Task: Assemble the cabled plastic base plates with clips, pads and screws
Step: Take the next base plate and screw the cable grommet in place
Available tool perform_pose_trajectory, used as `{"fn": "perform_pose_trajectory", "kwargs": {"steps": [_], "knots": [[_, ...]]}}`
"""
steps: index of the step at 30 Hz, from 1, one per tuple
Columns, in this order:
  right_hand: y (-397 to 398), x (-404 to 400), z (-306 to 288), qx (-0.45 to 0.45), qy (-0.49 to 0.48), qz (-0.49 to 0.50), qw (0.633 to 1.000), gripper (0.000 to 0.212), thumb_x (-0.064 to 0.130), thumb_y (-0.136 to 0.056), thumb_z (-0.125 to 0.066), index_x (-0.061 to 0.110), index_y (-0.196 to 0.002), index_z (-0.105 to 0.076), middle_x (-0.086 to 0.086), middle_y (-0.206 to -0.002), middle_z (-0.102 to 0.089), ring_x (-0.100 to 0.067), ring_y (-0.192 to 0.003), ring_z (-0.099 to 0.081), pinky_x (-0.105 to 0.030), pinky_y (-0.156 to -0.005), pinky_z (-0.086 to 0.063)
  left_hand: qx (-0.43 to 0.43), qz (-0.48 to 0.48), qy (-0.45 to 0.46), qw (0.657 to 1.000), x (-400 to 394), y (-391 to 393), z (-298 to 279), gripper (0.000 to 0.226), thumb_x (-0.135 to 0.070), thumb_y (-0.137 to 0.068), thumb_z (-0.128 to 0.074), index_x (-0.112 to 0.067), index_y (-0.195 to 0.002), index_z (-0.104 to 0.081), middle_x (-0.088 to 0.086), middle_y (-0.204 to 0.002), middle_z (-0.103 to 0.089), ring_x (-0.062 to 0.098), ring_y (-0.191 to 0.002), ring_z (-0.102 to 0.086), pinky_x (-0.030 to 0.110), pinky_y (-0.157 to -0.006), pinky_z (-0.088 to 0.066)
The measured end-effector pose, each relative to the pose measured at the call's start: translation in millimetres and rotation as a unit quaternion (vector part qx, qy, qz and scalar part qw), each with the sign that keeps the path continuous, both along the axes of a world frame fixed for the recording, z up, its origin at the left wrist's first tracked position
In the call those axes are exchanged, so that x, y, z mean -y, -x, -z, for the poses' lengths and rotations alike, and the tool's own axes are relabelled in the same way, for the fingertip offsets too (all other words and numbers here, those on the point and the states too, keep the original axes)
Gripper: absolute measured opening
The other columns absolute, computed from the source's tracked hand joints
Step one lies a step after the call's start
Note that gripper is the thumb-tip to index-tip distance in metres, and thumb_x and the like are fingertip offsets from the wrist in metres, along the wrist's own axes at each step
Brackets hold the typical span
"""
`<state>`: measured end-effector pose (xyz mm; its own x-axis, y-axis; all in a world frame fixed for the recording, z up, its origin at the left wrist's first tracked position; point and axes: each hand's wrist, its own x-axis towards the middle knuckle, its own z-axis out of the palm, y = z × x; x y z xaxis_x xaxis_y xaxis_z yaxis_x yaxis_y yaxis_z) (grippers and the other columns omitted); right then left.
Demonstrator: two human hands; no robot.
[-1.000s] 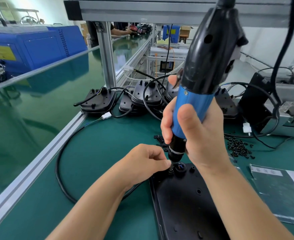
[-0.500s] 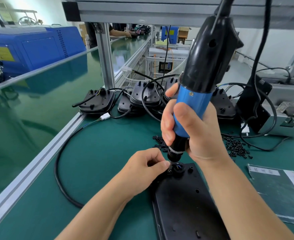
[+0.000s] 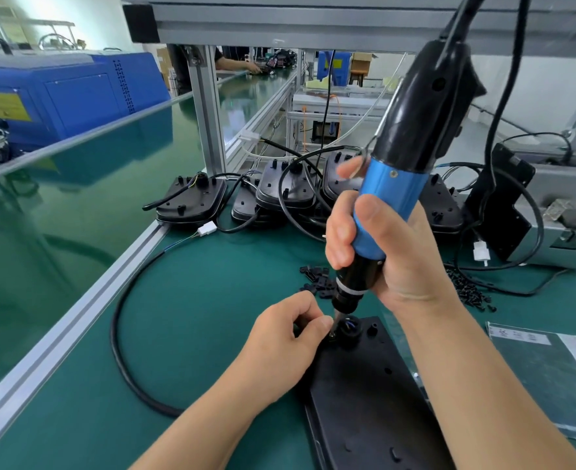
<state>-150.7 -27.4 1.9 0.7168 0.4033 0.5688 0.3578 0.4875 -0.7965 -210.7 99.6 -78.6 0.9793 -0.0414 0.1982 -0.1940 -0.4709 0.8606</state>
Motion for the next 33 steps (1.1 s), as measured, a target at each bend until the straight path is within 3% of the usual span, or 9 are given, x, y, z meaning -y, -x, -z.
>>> {"fn": "perform_pose_trajectory", "kwargs": {"steps": [6, 8, 12, 16, 21, 27, 30, 33], "knots": [[6, 15, -6, -0.041, -0.037, 0.088, 0.995, 0.077, 0.058, -0.067, -0.074, 0.016, -0.127, -0.050, 0.001, -0.066, -0.053, -0.014, -0.050, -0.049, -0.028, -0.053, -0.043, -0.003, 0.032, -0.040, 0.999, -6, -1, -6, 0.019, -0.023, -0.092, -0.059, -0.017, -0.074, -0.056, -0.010, -0.068, -0.054, 0.000, -0.050, -0.039, 0.010, -0.054, -0.034], [6, 37, -9, -0.069, -0.038, 0.161, 0.984, 0.073, 0.059, -0.064, -0.075, 0.019, -0.121, -0.055, 0.001, -0.065, -0.055, -0.014, -0.050, -0.049, -0.027, -0.052, -0.044, -0.003, 0.046, -0.059, 0.997, -11, -2, -9, 0.017, -0.023, -0.092, -0.058, -0.019, -0.075, -0.058, -0.008, -0.074, -0.060, -0.001, -0.049, -0.042, 0.009, -0.056, -0.035], [3, 101, -9, -0.109, 0.041, 0.345, 0.931, 0.038, 0.060, -0.063, -0.076, 0.032, -0.085, -0.064, 0.003, -0.061, -0.059, -0.015, -0.049, -0.053, -0.026, -0.049, -0.048, -0.010, 0.032, -0.115, 0.993, -31, -9, -16, 0.017, -0.021, -0.092, -0.059, -0.022, -0.075, -0.059, -0.005, -0.077, -0.064, -0.002, -0.061, -0.049, 0.010, -0.062, -0.038], [-4, 166, 1, -0.160, 0.074, 0.457, 0.872, 0.047, 0.057, -0.063, -0.075, 0.021, -0.089, -0.059, 0.007, -0.054, -0.059, -0.010, -0.044, -0.054, -0.022, -0.044, -0.047, -0.034, 0.028, -0.143, 0.989, -44, -15, -25, 0.016, -0.019, -0.090, -0.063, -0.021, -0.074, -0.063, -0.004, -0.077, -0.067, 0.004, -0.073, -0.058, 0.009, -0.066, -0.039], [-17, 211, 20, -0.219, 0.045, 0.496, 0.839, 0.037, 0.050, -0.079, -0.072, 0.019, -0.094, -0.059, 0.006, -0.057, -0.060, -0.010, -0.045, -0.056, -0.024, -0.045, -0.049, -0.060, -0.002, -0.154, 0.986, -37, -16, -30, 0.014, -0.020, -0.088, -0.066, -0.020, -0.074, -0.068, -0.003, -0.078, -0.070, 0.012, -0.076, -0.061, 0.016, -0.069, -0.043], [-22, 218, 42, -0.271, 0.001, 0.483, 0.833, 0.022, 0.038, -0.092, -0.062, 0.016, -0.092, -0.055, 0.000, -0.067, -0.058, -0.009, -0.048, -0.059, -0.023, -0.050, -0.055, -0.050, -0.043, -0.179, 0.982, -20, -15, -28, 0.016, -0.024, -0.088, -0.064, -0.025, -0.072, -0.067, -0.006, -0.073, -0.068, 0.011, -0.071, -0.061, 0.019, -0.064, -0.044], [-21, 222, 50, -0.277, 0.009, 0.475, 0.835, 0.020, 0.027, -0.098, -0.054, 0.011, -0.107, -0.050, -0.003, -0.078, -0.057, -0.012, -0.056, -0.059, -0.025, -0.057, -0.055, -0.043, -0.054, -0.186, 0.980, -16, -14, -27, 0.017, -0.025, -0.088, -0.064, -0.027, -0.071, -0.066, -0.008, -0.070, -0.067, 0.009, -0.070, -0.062, 0.019, -0.062, -0.044], [-16, 225, 49, -0.279, 0.049, 0.472, 0.835, 0.014, 0.025, -0.099, -0.051, 0.014, -0.106, -0.051, -0.004, -0.083, -0.059, -0.015, -0.067, -0.062, -0.034, -0.073, -0.055, -0.055, -0.075, -0.176, 0.980, -12, -11, -29, 0.015, -0.025, -0.087, -0.066, -0.029, -0.073, -0.066, -0.013, -0.074, -0.068, 0.008, -0.076, -0.063, 0.019, -0.064, -0.042]]}}
